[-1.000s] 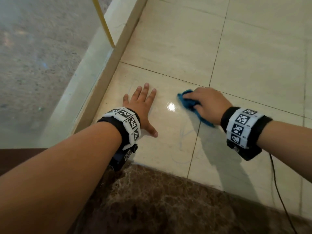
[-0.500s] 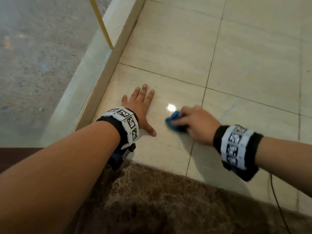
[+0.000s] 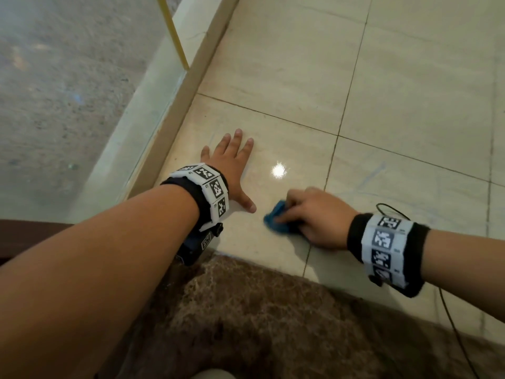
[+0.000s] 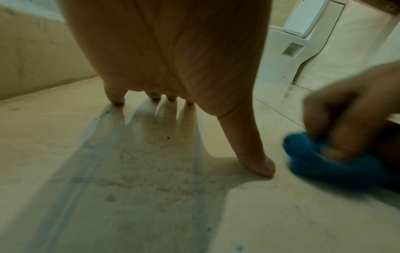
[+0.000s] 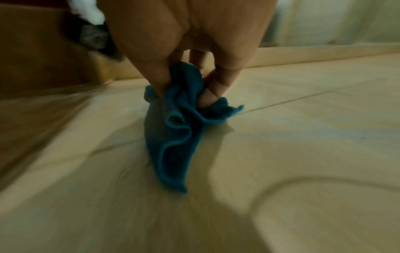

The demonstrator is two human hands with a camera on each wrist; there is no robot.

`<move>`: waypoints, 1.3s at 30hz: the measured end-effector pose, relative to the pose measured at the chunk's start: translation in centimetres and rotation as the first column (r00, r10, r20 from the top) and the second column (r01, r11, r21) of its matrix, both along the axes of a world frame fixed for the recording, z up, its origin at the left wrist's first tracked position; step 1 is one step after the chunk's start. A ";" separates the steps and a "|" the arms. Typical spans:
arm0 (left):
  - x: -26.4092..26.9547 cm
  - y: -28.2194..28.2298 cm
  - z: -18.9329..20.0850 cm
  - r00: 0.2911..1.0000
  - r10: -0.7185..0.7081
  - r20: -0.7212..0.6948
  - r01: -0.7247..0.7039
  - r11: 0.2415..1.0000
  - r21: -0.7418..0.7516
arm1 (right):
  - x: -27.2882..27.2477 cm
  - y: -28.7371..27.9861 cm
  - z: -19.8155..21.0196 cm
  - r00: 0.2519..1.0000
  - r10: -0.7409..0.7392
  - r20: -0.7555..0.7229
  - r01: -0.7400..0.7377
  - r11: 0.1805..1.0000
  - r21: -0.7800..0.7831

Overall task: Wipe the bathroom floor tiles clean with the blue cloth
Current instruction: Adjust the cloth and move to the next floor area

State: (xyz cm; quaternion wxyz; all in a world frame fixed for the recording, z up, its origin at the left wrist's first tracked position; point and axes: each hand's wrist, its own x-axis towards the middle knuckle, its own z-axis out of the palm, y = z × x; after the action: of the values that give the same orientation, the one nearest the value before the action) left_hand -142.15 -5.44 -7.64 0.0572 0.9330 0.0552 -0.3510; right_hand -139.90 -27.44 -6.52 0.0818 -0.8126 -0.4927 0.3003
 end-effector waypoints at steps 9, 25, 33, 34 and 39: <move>-0.1 0.0 0.0 1.000 -0.001 0.007 0.002 1.000 -0.004 | -0.3 -1.7 0.5 0.997 0.054 0.046 -0.055 0.998 0.022; -0.2 -0.1 -0.2 1.000 0.014 0.019 -0.014 1.000 -0.006 | 8.6 0.5 -1.5 0.869 -0.453 0.200 0.442 0.892 0.099; -0.1 -0.2 -0.2 1.000 0.012 0.026 -0.013 1.000 0.010 | 5.7 2.9 -1.0 0.978 -0.131 0.165 0.112 0.987 0.120; -0.1 -0.2 -0.3 0.999 0.012 0.031 -0.013 1.000 0.010 | 7.7 2.9 -1.5 0.951 -0.241 0.194 0.218 0.967 0.129; 0.1 -0.1 -0.3 0.999 0.015 0.033 -0.016 1.000 0.008 | 12.0 2.7 -1.1 0.786 -0.544 0.294 0.567 0.824 0.012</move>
State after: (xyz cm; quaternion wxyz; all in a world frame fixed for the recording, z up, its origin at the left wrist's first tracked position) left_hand -142.03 -5.51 -7.95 0.0568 0.9385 0.0630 -0.3347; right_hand -127.89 -24.71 -7.59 0.0634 -0.9585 -0.2264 0.1616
